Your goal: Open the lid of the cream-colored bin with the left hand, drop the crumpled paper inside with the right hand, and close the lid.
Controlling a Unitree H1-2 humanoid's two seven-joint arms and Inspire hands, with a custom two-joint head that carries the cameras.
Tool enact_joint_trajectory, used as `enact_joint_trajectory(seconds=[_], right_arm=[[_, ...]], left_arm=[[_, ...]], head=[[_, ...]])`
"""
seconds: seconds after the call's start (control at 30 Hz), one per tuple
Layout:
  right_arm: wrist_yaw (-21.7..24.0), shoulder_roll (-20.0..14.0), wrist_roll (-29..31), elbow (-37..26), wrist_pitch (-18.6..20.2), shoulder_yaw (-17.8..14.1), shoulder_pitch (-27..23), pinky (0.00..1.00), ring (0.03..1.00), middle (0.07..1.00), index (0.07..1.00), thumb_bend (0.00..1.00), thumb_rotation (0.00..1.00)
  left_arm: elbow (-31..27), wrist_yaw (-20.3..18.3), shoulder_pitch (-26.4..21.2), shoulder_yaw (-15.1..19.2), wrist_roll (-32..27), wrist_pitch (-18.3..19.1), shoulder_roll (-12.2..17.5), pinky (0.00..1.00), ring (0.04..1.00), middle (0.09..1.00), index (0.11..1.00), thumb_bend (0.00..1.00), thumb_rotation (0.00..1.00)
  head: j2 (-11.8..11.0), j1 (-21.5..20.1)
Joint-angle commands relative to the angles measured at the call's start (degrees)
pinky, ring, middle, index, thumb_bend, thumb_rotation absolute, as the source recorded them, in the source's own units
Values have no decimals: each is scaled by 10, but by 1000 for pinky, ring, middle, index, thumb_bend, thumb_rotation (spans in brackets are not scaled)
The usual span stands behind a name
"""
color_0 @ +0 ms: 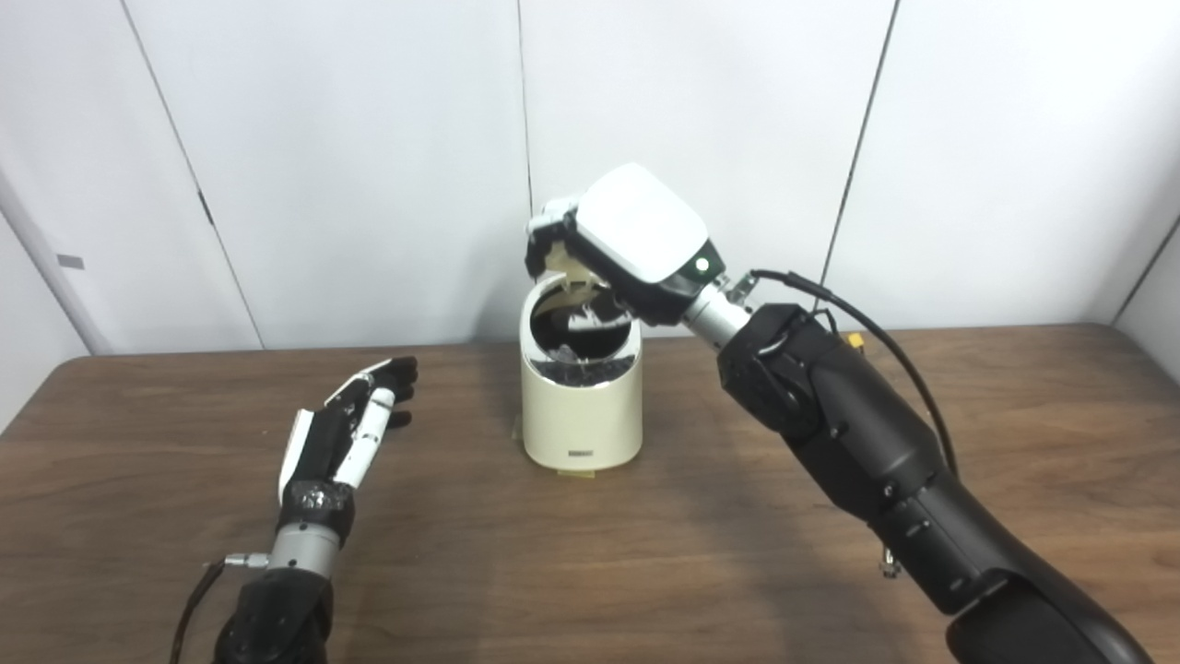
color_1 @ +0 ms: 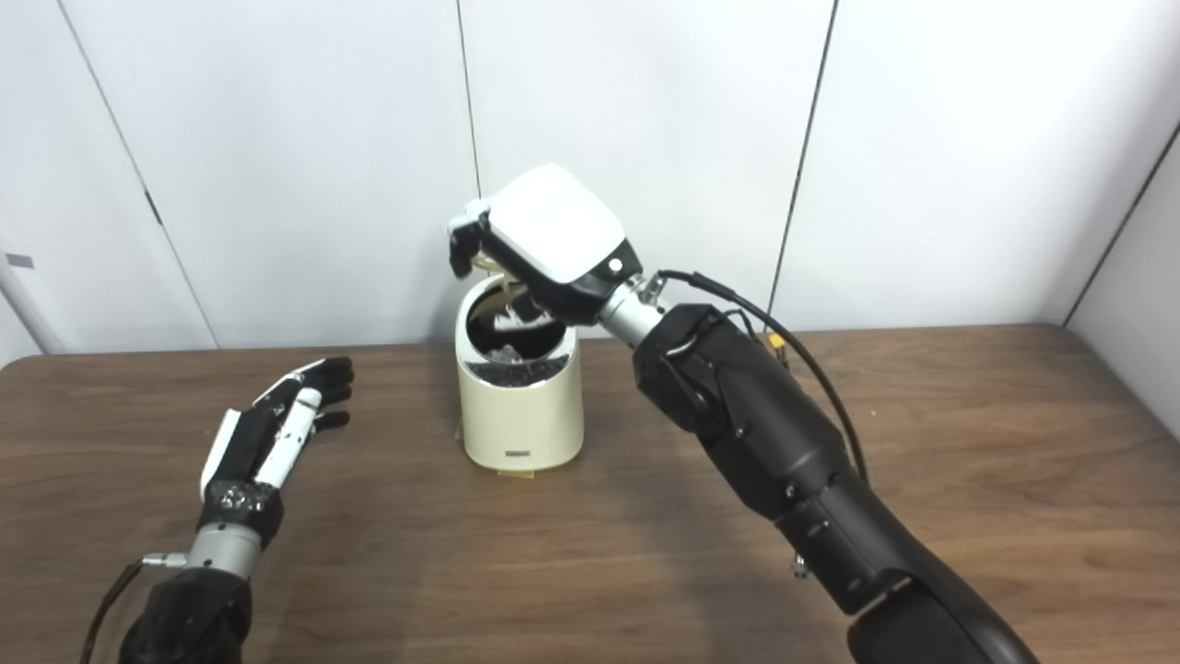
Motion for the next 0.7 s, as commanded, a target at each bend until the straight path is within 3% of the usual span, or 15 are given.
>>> enact_joint_trajectory(seconds=[0.0,0.13,0.2,0.27,0.33,0.37,0.43,0.53,0.67], right_arm=[[-46,10,15,-6,10,-25,-20,156,230,461,485,525,13],[-80,13,41,-1,-1,-48,-8,174,243,462,501,520,16],[-102,14,56,2,-13,-58,-2,244,303,446,488,508,137],[-123,16,79,3,-28,-71,7,290,352,481,488,505,171],[-129,17,99,-1,-34,-84,19,341,429,572,656,653,504],[-127,18,114,-3,-37,-91,25,365,476,629,731,664,557],[-131,17,131,-2,-42,-103,35,460,644,770,849,660,601],[-149,10,137,14,-50,-115,47,612,793,875,899,653,656],[-141,0,154,21,-46,-126,70,629,776,854,878,645,644]], left_arm=[[-8,1,-19,-1,6,-15,7,763,820,808,793,270,743],[-8,-1,-20,1,1,-14,6,766,823,809,795,273,745],[-7,-2,-20,1,-1,-13,6,778,829,813,797,276,745],[-6,1,-20,1,2,-14,6,773,824,810,795,285,740],[-5,2,-21,1,4,-15,6,765,820,807,792,291,732],[-4,2,-21,1,5,-14,6,766,822,809,794,295,732],[-6,3,-20,0,7,-11,7,767,824,811,796,307,735],[-5,2,-21,0,7,-13,7,760,820,811,795,308,735],[-2,2,-21,-2,9,-16,8,763,825,815,790,312,735]], head=[[1,0],[-1,-1],[-1,-1],[0,-2],[-1,-2],[-1,-2],[-1,-2],[-1,-2],[0,-2]])
